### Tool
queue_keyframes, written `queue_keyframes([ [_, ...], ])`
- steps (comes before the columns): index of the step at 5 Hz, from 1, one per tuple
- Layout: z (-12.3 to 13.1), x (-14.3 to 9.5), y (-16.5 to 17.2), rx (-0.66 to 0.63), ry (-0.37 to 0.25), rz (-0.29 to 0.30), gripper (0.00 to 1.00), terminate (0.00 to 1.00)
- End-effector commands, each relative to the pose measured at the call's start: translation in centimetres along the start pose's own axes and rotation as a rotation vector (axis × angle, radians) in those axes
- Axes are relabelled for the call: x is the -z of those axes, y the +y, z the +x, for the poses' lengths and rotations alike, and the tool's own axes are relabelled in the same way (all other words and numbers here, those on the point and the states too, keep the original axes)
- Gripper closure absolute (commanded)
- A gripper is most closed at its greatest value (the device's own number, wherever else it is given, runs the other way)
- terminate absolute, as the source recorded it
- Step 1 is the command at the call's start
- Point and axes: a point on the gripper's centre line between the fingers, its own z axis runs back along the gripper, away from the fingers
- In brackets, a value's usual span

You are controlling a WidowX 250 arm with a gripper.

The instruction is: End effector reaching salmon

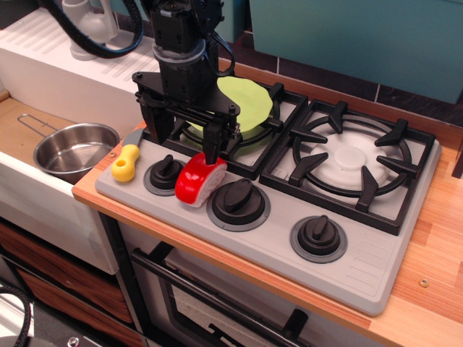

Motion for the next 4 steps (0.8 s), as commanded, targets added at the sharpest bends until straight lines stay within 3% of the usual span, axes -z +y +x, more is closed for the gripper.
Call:
queue_keyframes([
  [1, 0.7, 0.2, 0.5, 0.014, -0.045, -0.001, 0.00, 0.00],
  [3, -0.1, 0.5, -0.5, -0.013, -0.052, 0.012, 0.00, 0.00],
  [4, -0.2, 1.2, -1.0, -0.022, -0.078, 0.009, 0.00, 1.00],
])
